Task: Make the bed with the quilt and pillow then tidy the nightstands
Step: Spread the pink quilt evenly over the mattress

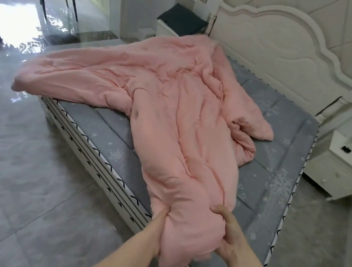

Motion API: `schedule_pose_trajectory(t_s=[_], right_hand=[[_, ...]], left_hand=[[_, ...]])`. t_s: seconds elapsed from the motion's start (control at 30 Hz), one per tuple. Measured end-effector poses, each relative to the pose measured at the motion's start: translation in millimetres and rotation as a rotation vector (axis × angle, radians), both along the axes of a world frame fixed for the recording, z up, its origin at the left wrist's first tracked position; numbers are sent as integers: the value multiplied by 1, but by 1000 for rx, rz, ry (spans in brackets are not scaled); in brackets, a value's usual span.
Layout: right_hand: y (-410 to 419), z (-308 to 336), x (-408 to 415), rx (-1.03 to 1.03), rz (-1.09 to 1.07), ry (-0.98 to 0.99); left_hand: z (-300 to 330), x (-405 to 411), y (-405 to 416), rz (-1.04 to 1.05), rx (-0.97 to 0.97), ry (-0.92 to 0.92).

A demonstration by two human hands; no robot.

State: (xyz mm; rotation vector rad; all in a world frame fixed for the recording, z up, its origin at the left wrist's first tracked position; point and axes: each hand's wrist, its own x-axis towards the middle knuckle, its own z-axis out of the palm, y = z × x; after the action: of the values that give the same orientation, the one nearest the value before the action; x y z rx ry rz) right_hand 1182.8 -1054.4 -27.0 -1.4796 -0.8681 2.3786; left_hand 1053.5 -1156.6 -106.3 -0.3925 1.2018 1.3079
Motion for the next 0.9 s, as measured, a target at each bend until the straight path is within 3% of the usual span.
schedule_pose_trajectory(t_s=[0.07,0.2,0.3,0.4,0.53,0.77,0.9], right_hand=[[1,-4,13,8,-71,-36],[-6,-15,43,-43,-201,39],[-16,-41,83,-104,-167,22],[-29,-59,125,-274,-31,47],[-41,-52,184,-501,-61,86],[-44,-38,221,-357,160,-15],[-63,-37,220,-204,149,-26]], left_hand=[[-6,18,-5,2,-88,-32],[-5,54,-11,141,-237,103],[0,95,-10,209,-275,188],[-5,154,-4,263,-344,272],[-5,231,-3,237,-417,301],[30,266,-10,328,-324,331],[29,263,-29,366,-310,367]])
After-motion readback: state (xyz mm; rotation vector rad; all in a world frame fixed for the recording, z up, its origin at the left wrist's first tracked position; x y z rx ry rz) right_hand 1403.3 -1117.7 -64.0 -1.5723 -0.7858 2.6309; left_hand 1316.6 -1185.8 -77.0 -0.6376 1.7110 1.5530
